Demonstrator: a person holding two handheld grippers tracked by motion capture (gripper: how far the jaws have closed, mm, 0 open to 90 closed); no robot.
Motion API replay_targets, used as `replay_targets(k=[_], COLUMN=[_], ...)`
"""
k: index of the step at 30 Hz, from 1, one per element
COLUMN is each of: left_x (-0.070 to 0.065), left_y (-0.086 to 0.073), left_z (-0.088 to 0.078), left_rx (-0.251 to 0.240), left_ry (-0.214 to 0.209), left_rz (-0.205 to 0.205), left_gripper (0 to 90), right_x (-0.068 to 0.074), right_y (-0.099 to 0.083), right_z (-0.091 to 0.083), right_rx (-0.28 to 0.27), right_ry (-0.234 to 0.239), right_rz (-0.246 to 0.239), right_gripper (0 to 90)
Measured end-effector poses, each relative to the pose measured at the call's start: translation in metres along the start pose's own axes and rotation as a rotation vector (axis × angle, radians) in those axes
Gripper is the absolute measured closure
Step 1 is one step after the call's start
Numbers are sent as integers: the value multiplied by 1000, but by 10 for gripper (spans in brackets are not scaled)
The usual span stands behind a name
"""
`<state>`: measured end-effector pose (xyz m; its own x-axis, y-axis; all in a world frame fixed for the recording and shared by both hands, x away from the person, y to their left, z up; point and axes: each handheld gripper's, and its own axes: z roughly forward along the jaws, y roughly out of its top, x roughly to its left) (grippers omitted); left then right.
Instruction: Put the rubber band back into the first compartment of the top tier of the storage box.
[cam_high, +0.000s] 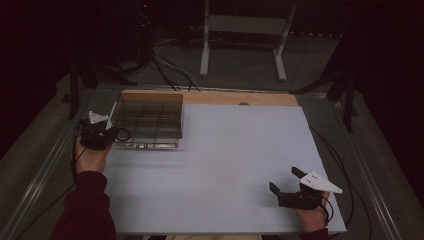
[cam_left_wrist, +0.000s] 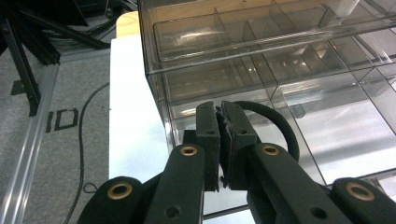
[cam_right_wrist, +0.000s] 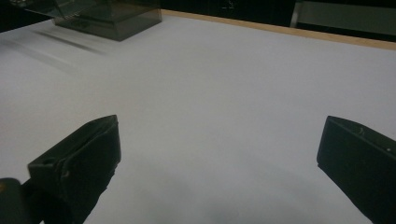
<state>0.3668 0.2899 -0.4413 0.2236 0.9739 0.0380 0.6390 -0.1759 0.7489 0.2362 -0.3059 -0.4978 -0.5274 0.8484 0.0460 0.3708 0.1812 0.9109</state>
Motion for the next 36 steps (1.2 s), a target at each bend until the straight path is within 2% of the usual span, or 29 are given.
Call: replay_targets(k=[5,6,8,11,13,18,23,28,32,36], left_x=[-1,-1,-1,0,-1,-4,-6,-10,-15,-21], left_y=[-1,-1,-2,-3,-2,-2,-3,-4,-2,0], left_z=[2,3,3,1,0,-5,-10,-15,-19,-23], left_rx=[8,7,-7,-38,-51,-94,-139,-168,-175,-195], left_ry=[3,3,0,-47,-45,-56,-71,-70,-96,-113], left_rz=[2,-3,-18,-55,-57,-58,-76,-66,-42,-13], left_gripper=[864,822,685,556,449,326,211,134,9,6], right_x=[0,0,0,0,0,0,1,1,1,1], right_y=[0,0,0,0,0,0,0,0,0,0], right_z=[0,0,0,0,0,0,0,0,0,0], right_rx=[0,0,0,1,2,1,2,3,3,4], right_ry=[0,0,-1,-2,-3,-2,-3,-2,-2,-1], right_rz=[1,2,2,1,0,0,0,-1,-2,-4], right_gripper=[0,0,0,0,0,0,0,0,0,0])
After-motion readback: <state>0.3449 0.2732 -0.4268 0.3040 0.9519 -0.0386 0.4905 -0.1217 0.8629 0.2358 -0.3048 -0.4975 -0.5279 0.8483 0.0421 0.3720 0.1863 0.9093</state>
